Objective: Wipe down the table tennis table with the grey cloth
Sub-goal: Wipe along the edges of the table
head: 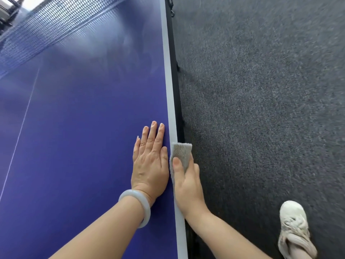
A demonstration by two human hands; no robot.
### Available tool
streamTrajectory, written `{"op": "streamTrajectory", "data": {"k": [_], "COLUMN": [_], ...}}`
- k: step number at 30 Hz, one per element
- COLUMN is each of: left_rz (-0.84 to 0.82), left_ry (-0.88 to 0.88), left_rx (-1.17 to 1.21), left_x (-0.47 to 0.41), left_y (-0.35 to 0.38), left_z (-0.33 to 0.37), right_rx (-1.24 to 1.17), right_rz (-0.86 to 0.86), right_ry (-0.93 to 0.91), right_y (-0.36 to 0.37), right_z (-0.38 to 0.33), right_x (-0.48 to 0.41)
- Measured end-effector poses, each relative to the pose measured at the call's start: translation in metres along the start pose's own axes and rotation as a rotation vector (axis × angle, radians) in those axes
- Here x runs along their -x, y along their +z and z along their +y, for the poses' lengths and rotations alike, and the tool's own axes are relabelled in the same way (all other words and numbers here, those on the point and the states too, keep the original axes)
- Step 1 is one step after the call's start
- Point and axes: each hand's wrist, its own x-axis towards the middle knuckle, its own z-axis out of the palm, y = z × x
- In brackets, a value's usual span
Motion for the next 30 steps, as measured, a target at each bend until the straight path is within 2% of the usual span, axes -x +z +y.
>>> {"op": "streamTrajectory", "data": {"k": [4,8,16,19,23,28,30], "left_rz": [0.0,-0.006,0.004,-0.009,0.0,0.158,0.154], "left_ry": [-0.007,0.006,-0.011,-0.012,-0.003,0.008,-0.04], "left_rx": [-0.003,-0.015,-0.001,0.004,0.026,0.097,0.107], "left_x": [0.0,0.0,0.0,-0.001,0.001,-0.029,-0.061], "left_y": [-0.001,-0.003,-0.001,-0.003,-0.008,-0.018,-0.019], "left_z": [0.0,0.001,0.002,0.002,0.008,0.003,0.0], "right_rx": [0.077,-0.012,0.018,0.081,0.042,0.056,0.052], "right_rz": [0.038,0.007,0.04,0.053,0.014,-0.079,-0.088], "right_ry": [-0.005,0.035,0.02,0.024,0.01,0.005,0.011], "right_y": [0.006,0.004,0.003,0.006,0.006,0.0,0.0], "right_z": [-0.027,-0.071,-0.019,-0.037,-0.069,-0.064,-0.063], "right_x": [-0.056,-0.126,-0.022,-0.059,-0.119,-0.126,-0.126]}}
